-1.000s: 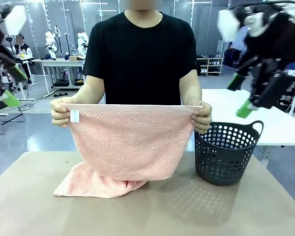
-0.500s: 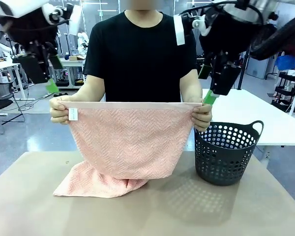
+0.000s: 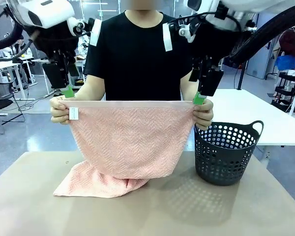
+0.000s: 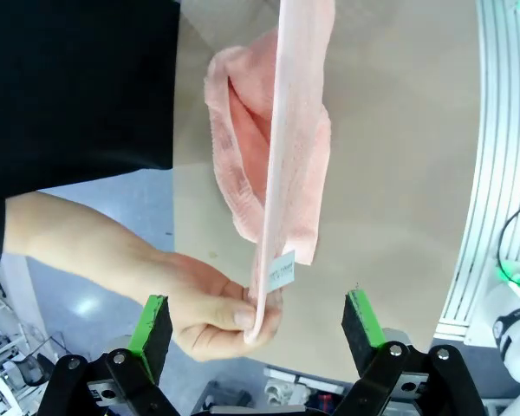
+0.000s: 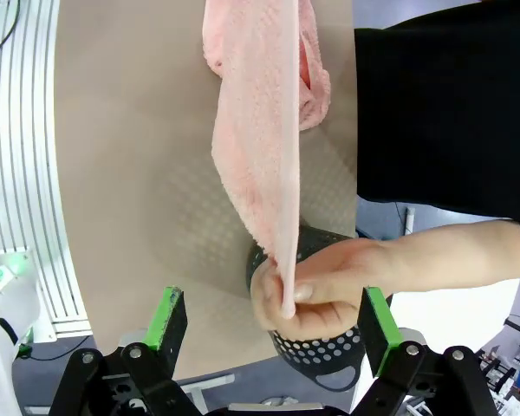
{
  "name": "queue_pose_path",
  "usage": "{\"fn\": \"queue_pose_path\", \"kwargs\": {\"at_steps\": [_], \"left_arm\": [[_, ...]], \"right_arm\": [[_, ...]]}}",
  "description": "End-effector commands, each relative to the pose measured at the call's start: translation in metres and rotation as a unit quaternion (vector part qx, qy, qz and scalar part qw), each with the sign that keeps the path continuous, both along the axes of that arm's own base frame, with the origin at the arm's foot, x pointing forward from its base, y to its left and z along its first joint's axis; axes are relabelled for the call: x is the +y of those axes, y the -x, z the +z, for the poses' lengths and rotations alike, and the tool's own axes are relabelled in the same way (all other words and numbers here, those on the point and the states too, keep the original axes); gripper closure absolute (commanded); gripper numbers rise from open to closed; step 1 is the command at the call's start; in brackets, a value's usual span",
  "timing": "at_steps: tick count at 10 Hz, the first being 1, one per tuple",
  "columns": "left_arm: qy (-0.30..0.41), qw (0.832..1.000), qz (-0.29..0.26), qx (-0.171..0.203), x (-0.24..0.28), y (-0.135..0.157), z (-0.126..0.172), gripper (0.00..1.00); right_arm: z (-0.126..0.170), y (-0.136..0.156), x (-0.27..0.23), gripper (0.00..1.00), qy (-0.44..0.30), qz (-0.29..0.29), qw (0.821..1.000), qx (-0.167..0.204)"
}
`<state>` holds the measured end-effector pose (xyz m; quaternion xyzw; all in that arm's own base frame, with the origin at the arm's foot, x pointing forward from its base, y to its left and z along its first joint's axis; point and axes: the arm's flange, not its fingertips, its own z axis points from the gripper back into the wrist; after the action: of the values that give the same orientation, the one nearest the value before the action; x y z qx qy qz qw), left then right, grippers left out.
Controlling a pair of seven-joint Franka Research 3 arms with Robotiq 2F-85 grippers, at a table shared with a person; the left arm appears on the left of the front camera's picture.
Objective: Fold the towel.
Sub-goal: Grab the top end of the 100 cm Hotel Towel extended by the human.
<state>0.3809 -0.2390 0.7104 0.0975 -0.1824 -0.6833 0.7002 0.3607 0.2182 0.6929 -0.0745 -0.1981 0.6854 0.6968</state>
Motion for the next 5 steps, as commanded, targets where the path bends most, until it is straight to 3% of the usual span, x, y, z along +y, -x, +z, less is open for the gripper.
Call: {"fn": "queue_pose_path", "kwargs": {"at_steps": [1, 5], "left_arm": [[0.002, 1.0, 0.006, -0.007, -0.005, -0.011, -0.008, 0.0], [0.01, 1.0, 0.012, 0.008, -0.002, -0.029, -0.039, 0.0]], "right_arm": [[-0.009, -0.021, 0.005, 0.0, 0.013, -0.008, 1.0, -0.002], [-0.041, -0.05, 0.012, 0.0, 0.02, -0.007, 1.0, 0.018]]}}
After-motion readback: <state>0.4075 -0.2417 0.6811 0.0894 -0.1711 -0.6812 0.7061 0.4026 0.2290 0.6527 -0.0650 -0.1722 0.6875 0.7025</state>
